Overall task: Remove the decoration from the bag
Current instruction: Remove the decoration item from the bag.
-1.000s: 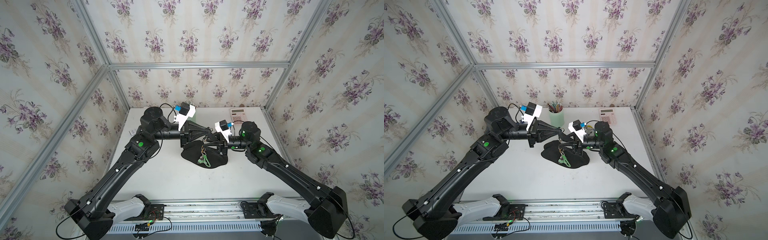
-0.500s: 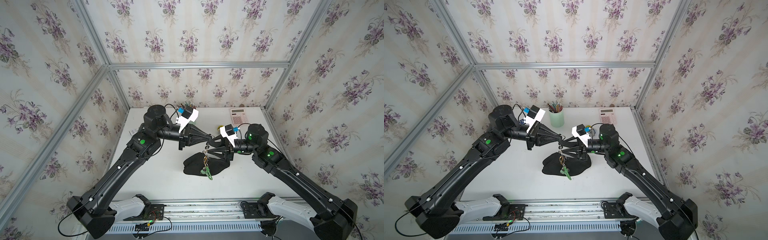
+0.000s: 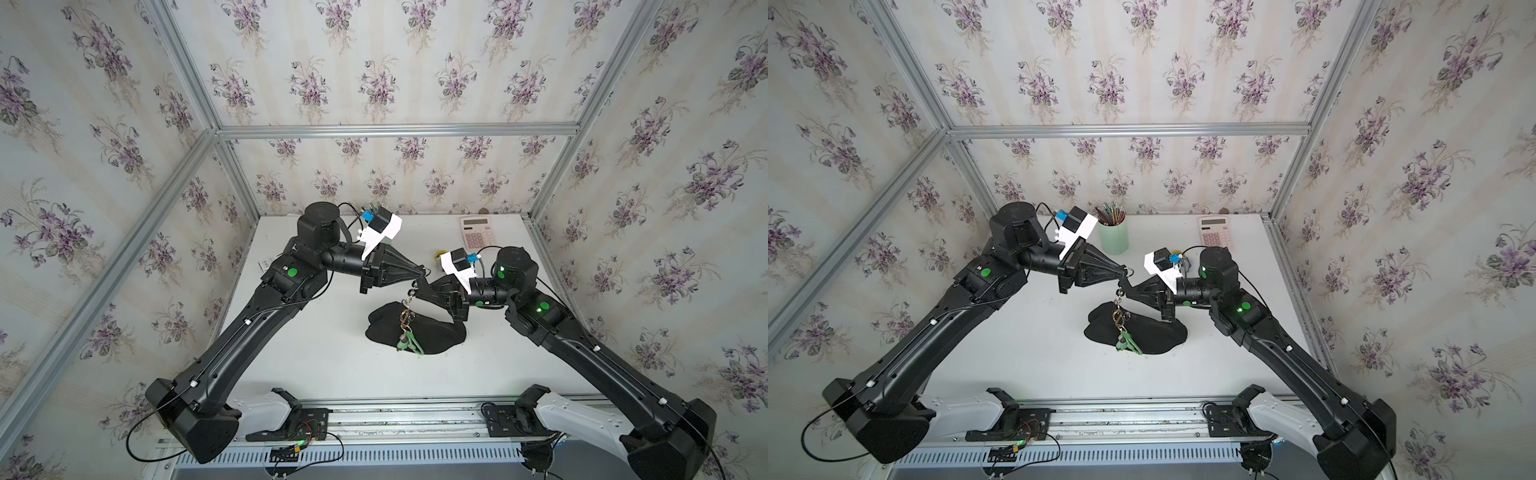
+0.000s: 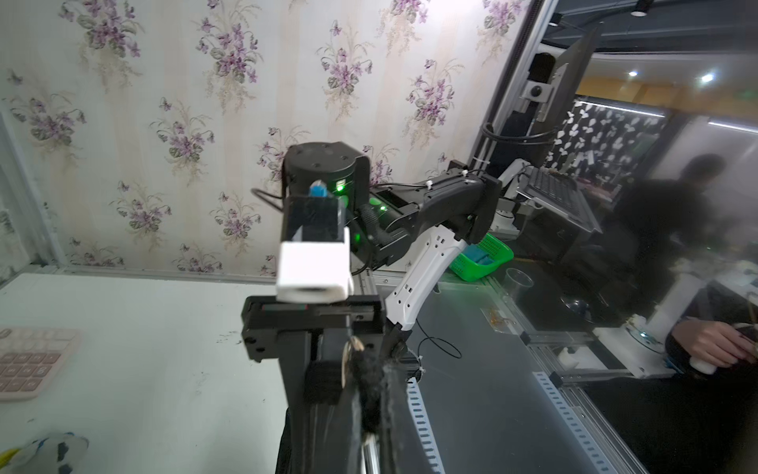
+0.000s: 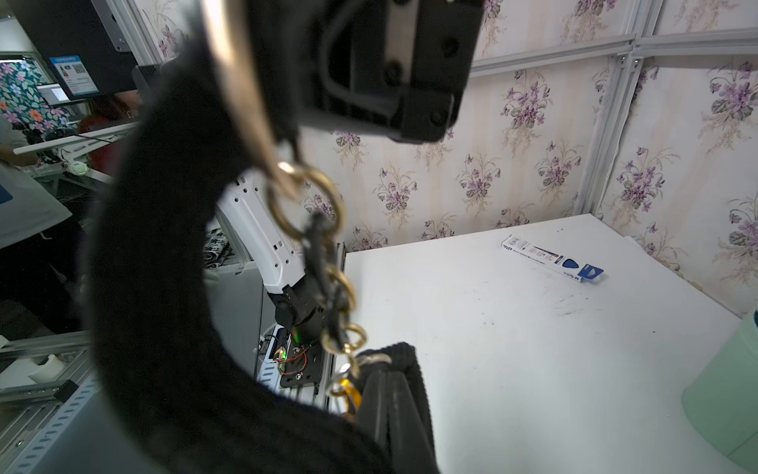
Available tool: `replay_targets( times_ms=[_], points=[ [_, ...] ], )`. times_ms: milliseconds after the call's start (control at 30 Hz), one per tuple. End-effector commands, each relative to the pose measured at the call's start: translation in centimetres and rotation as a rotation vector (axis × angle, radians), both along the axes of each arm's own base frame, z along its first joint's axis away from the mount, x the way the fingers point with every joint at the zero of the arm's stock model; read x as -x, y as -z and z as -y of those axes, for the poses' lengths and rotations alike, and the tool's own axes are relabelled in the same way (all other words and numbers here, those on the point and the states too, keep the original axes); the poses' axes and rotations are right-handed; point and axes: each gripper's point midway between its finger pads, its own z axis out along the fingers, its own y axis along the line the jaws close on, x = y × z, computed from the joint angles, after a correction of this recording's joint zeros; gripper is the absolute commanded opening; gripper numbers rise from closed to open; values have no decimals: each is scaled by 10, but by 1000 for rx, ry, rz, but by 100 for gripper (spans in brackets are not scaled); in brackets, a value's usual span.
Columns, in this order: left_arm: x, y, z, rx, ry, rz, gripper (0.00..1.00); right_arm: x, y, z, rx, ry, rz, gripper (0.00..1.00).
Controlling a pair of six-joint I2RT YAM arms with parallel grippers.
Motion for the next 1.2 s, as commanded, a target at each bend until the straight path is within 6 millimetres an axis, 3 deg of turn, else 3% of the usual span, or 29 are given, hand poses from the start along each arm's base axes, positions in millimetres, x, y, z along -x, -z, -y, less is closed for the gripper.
replay_targets(
  times_ms=[0,67,167,333,467,667,900,1033,1167],
  points=[
    [-31,5,1,6,-158,15,0,-2,-23,2,-54,35,-4,0],
    [-43,13,0,6,-206,-11,0,-2,-36,4,-83,52,-10,0],
    [-58,27,0,-15,-264,-45,9,-3,-52,7,-125,81,-23,0],
    [-67,48,1,-50,-299,-85,40,-11,-71,9,-171,130,-51,0],
    [-68,62,-1,-69,-322,-89,64,-19,-74,9,-174,165,-61,0],
    [-66,75,-10,-54,-380,-55,86,-23,-79,9,-181,191,-74,0],
    [-66,103,-13,-46,-405,-50,86,-21,-92,13,-203,203,-68,0],
    [-66,119,-7,-34,-363,-53,70,-18,-99,16,-219,204,-60,0],
    [-63,128,-2,-6,-328,-39,62,-17,-105,17,-232,205,-57,0]
  ],
)
